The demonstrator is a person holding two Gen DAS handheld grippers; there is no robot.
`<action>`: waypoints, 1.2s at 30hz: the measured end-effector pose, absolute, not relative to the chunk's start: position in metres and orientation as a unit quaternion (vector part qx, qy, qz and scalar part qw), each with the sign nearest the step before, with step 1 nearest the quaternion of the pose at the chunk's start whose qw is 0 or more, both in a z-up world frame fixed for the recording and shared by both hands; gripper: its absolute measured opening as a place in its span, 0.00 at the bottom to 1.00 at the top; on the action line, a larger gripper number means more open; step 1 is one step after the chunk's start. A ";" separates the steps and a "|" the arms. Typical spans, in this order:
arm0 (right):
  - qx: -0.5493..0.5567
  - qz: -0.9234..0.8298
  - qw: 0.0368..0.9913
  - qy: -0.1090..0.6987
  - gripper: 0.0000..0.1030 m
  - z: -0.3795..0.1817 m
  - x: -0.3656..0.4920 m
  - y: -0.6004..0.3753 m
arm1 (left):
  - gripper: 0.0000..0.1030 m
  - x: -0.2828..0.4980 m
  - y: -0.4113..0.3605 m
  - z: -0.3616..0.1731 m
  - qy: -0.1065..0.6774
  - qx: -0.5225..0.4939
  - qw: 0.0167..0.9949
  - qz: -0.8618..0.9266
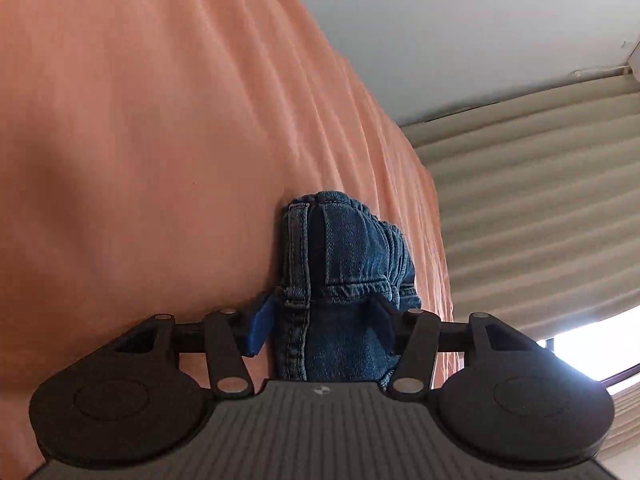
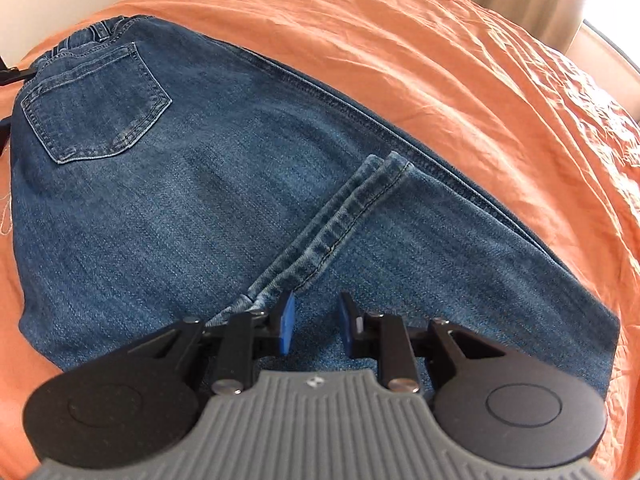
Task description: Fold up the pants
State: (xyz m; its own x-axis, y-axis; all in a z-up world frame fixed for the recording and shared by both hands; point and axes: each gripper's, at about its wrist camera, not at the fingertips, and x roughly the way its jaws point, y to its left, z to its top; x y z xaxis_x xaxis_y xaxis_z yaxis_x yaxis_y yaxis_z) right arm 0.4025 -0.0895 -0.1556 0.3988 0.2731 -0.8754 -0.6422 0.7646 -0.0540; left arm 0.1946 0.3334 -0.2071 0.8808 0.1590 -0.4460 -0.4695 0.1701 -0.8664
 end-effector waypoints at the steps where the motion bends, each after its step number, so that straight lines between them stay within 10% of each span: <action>1: -0.194 0.282 0.812 0.472 0.19 -0.156 0.405 -0.089 | 0.63 0.199 0.336 -0.210 0.132 -0.609 0.753 0.210; 12: -0.189 0.279 0.810 0.480 0.19 -0.163 0.406 -0.087 | 0.24 0.215 0.329 -0.190 0.123 -0.554 0.797 0.207; 26: -0.156 0.233 0.845 0.455 0.20 -0.124 0.378 -0.127 | 0.22 0.226 0.140 -0.047 0.108 -0.242 0.963 0.041; 36: -0.096 0.182 0.858 0.471 0.20 -0.129 0.344 -0.206 | 0.22 0.256 -0.031 -0.094 0.273 -0.088 0.953 -0.102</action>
